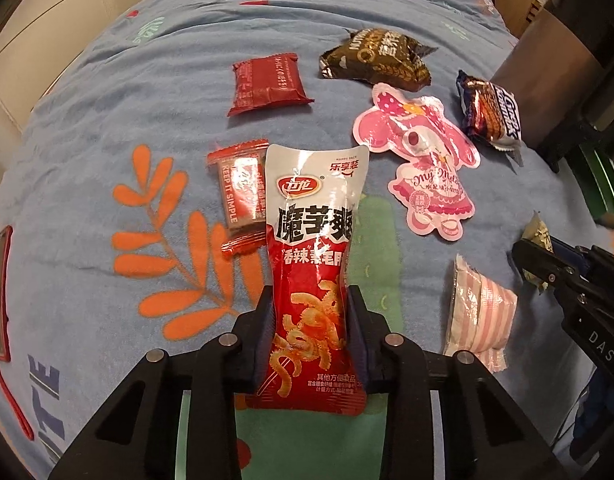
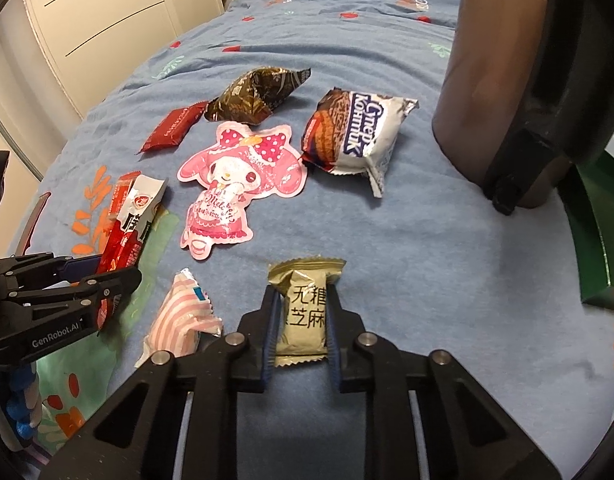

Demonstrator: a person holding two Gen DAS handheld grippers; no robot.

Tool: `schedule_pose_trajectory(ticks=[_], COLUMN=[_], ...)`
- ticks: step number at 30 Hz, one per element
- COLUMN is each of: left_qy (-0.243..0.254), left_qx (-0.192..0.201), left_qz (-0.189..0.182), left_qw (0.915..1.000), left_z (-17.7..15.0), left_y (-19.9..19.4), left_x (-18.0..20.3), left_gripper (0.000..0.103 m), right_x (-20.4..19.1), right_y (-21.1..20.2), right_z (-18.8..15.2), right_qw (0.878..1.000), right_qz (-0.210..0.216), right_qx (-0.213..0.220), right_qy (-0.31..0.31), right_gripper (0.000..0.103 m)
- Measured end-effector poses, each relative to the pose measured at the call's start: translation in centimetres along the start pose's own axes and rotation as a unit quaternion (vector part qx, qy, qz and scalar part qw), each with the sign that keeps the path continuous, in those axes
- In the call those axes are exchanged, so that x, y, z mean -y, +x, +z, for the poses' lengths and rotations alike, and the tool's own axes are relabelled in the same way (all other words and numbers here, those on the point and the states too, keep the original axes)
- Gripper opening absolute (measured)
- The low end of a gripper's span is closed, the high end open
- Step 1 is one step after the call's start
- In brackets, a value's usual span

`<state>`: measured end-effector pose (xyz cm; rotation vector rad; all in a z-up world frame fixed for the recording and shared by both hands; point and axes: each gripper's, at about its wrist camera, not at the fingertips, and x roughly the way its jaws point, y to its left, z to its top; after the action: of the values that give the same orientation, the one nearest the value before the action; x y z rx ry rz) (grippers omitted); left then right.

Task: Organize snacks
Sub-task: 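Carry both held snacks over the green tray past the thermos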

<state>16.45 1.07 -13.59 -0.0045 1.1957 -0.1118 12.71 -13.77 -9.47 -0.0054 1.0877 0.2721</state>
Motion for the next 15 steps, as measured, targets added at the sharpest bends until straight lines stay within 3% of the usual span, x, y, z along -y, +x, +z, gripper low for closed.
schedule_pose_trajectory(ticks=[15], left_qy=[-0.018], left_qx=[0.022], left_qz=[0.006], left_qw=[0.9996], left_z=[-1.4], left_y=[-3.6], left_x=[-0.3], left_gripper=[0.029], right_x=[0.6], right_y=[-3.7], right_z=[-0.8], right_qw=[1.0], right_qz=[0.017], right_qx=[0.02], right_qy=[0.008], right_gripper=[0.0])
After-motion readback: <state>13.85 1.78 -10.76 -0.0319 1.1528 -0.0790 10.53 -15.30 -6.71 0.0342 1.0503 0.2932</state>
